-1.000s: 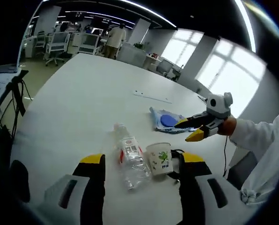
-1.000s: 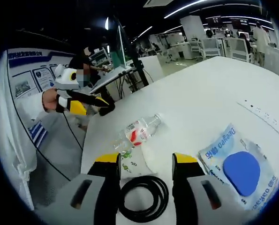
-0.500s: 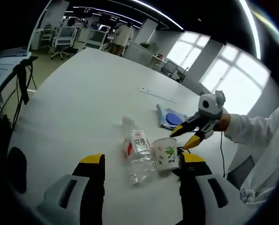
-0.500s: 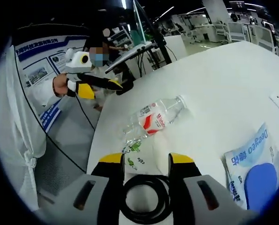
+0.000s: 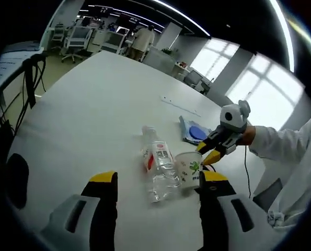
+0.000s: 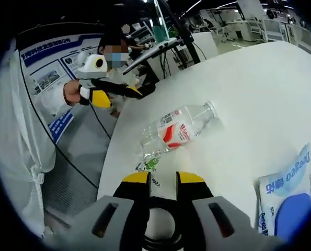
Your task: Arrange the tabletop items into an orderly group along one side of the table until the central work area is clear of visible clutter.
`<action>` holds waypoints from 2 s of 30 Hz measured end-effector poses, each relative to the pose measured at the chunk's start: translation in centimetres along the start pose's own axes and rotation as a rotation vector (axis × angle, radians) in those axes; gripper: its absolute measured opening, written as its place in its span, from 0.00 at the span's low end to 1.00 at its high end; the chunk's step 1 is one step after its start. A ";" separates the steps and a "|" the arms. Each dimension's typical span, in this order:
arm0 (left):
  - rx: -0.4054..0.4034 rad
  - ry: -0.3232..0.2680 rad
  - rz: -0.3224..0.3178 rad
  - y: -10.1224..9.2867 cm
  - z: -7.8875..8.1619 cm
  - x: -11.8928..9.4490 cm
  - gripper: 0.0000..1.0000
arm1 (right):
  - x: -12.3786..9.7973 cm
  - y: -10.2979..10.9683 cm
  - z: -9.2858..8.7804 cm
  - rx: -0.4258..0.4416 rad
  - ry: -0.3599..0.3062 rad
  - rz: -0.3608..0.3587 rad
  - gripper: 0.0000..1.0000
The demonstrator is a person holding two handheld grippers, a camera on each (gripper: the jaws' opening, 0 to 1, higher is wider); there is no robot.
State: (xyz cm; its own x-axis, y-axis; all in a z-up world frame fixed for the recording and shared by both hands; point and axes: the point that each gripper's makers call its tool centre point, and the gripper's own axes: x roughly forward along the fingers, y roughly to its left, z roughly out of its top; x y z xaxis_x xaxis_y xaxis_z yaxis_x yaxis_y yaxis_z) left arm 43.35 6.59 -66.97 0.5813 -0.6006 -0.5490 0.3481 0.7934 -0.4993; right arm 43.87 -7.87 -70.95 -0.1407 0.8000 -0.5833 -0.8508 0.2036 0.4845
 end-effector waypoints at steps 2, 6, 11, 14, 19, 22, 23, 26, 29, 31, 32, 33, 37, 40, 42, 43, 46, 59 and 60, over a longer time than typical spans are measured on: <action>-0.001 -0.001 0.000 0.1 0.0 0.0 0.64 | -0.1 0.1 0.1 -0.002 -0.001 0.003 0.11; -0.004 -0.001 -0.002 -0.1 0.0 0.1 0.63 | -0.3 0.8 0.1 0.001 -0.003 0.026 0.08; 0.003 -0.006 -0.009 -0.5 0.1 0.2 0.63 | -0.5 2.4 0.3 -0.002 -0.004 0.077 0.03; 0.002 -0.011 -0.015 -0.7 0.2 0.3 0.63 | -0.7 3.5 0.4 -0.009 -0.002 0.097 0.00; 0.008 -0.006 -0.021 -1.0 0.0 0.4 0.63 | -1.3 3.6 0.8 -0.030 -0.021 0.065 0.00; 0.010 -0.008 -0.025 -1.2 -0.1 0.4 0.63 | -1.9 3.6 1.1 -0.040 -0.028 0.040 0.00; 0.009 -0.009 -0.025 -1.2 -0.1 0.3 0.63 | -2.1 3.6 1.2 -0.043 -0.033 0.031 0.00; 0.006 -0.015 -0.024 -1.2 -0.1 0.2 0.63 | -2.9 3.2 1.9 -0.059 -0.053 -0.003 0.00; 0.005 -0.020 -0.025 -1.2 0.0 0.1 0.63 | -3.7 2.8 2.7 -0.075 -0.064 -0.039 0.00; 0.004 -0.023 -0.024 -1.2 0.0 0.1 0.63 | -4.1 2.6 3.2 -0.088 -0.067 -0.062 0.00; 0.004 -0.023 -0.024 -1.2 0.0 0.1 0.63 | -4.3 2.5 3.4 -0.092 -0.068 -0.071 0.00; 0.003 -0.025 -0.025 -1.2 0.0 0.0 0.63 | -4.5 2.2 3.6 -0.099 -0.072 -0.085 0.00; -0.001 -0.032 -0.029 -1.3 0.0 0.0 0.63 | -5.2 1.5 4.4 -0.109 -0.075 -0.129 0.00; -0.005 -0.037 -0.029 -1.2 0.0 0.0 0.63 | -5.9 0.7 5.0 -0.118 -0.072 -0.166 0.00; -0.007 -0.039 -0.030 -1.1 -0.1 0.0 0.63 | -6.2 0.4 5.5 -0.119 -0.072 -0.179 0.00; -0.007 -0.039 -0.030 -1.1 -0.1 0.0 0.62 | -6.4 0.3 5.7 -0.125 -0.069 -0.191 0.00; -0.009 -0.042 -0.031 -1.1 -0.1 -0.1 0.63 | -6.9 -0.4 6.1 -0.146 -0.053 -0.225 0.00; -0.024 -0.050 -0.023 -0.5 -0.4 -0.3 0.62 | -8.0 -4.1 7.2 -0.322 0.117 -0.367 0.00; -0.028 -0.051 -0.023 -0.5 -0.5 -0.3 0.62 | -7.9 -4.4 7.3 -0.338 0.131 -0.373 0.00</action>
State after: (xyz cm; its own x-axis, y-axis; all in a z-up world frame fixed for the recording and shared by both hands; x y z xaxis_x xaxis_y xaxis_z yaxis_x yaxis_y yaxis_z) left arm 42.67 6.33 -66.86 0.6104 -0.6120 -0.5028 0.3413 0.7761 -0.5302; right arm 52.40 -10.99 -63.75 0.1589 0.6259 -0.7635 -0.9682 0.2503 0.0037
